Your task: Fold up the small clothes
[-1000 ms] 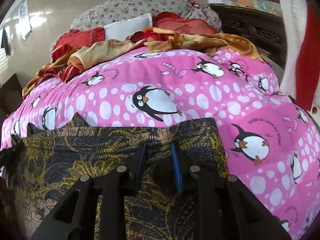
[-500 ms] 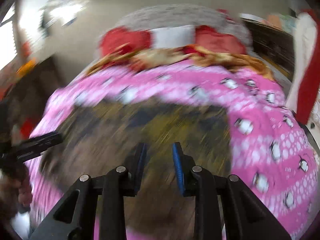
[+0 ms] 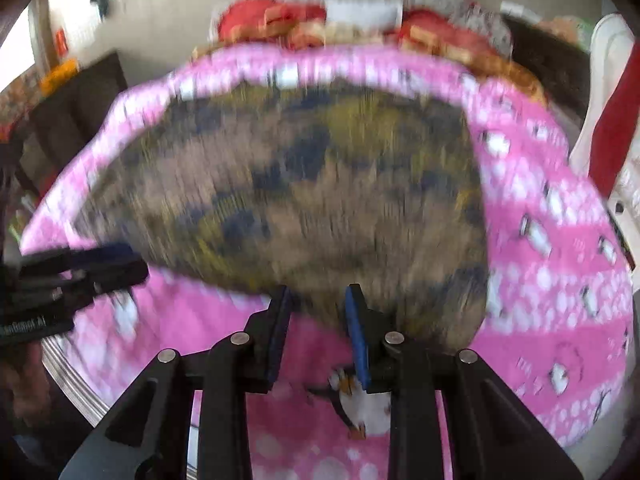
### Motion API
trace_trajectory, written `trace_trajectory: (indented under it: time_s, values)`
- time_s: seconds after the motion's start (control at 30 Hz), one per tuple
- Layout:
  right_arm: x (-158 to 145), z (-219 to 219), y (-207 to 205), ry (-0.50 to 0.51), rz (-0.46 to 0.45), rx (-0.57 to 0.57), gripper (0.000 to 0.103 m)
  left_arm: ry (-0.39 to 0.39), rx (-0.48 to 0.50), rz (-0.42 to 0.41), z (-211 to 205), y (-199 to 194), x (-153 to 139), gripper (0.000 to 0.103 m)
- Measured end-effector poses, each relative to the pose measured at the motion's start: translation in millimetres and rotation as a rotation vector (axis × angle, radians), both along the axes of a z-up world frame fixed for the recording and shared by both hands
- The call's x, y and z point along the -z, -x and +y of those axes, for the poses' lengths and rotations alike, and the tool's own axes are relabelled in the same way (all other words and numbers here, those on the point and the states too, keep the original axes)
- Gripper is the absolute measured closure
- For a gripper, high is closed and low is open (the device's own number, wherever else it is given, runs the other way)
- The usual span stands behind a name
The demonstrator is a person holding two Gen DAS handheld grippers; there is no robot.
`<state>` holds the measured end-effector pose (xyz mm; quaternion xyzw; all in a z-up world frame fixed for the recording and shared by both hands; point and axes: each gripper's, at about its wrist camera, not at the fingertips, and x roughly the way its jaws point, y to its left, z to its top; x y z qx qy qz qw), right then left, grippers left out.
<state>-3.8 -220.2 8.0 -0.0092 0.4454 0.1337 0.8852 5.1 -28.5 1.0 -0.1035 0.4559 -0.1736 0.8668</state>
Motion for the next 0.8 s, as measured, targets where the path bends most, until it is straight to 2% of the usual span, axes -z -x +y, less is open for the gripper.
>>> trace_trajectory:
  time_s: [0.1, 0.17, 0.2, 0.27, 0.33, 0.43, 0.5, 0.53, 0.6, 0.7, 0.8]
  values:
    - [-17, 16, -11, 0.028, -0.069, 0.001, 0.074, -0.045, -0.028, 0.015, -9, -28, -2, 0.052]
    - [-9, 25, -20, 0.045, -0.048, 0.002, 0.073, -0.102, -0.036, 0.091, -17, -46, 21, 0.052]
    - [3, 28, -25, 0.053, -0.008, 0.002, 0.073, -0.121, -0.044, 0.142, -18, -50, 35, 0.053]
    - [28, 31, -30, 0.079, 0.054, 0.011, 0.073, -0.204, -0.026, 0.072, -31, -43, 39, 0.051]
    - [36, 28, -22, 0.053, -0.003, 0.009, 0.071, -0.233, -0.033, 0.048, -36, -39, 39, 0.051]
    - [34, 26, -19, 0.051, -0.001, -0.002, 0.071, -0.165, -0.059, 0.070, -25, -39, 30, 0.052]
    - [29, 24, -22, 0.055, 0.027, -0.009, 0.071, -0.104, -0.081, 0.050, -9, -27, 14, 0.052]
    - [21, 22, -23, 0.045, 0.038, 0.003, 0.071, -0.093, -0.090, 0.030, 1, -21, 9, 0.049]
    - [7, 22, -28, 0.022, 0.005, 0.028, 0.071, -0.054, -0.137, -0.019, 29, -7, -6, 0.030]
    - [-13, 28, -41, 0.034, -0.080, 0.027, 0.070, 0.033, -0.250, -0.015, 76, 6, -10, 0.027]
    - [-12, 40, -67, 0.035, -0.079, 0.007, 0.070, 0.103, -0.335, 0.002, 112, 12, -8, 0.027]
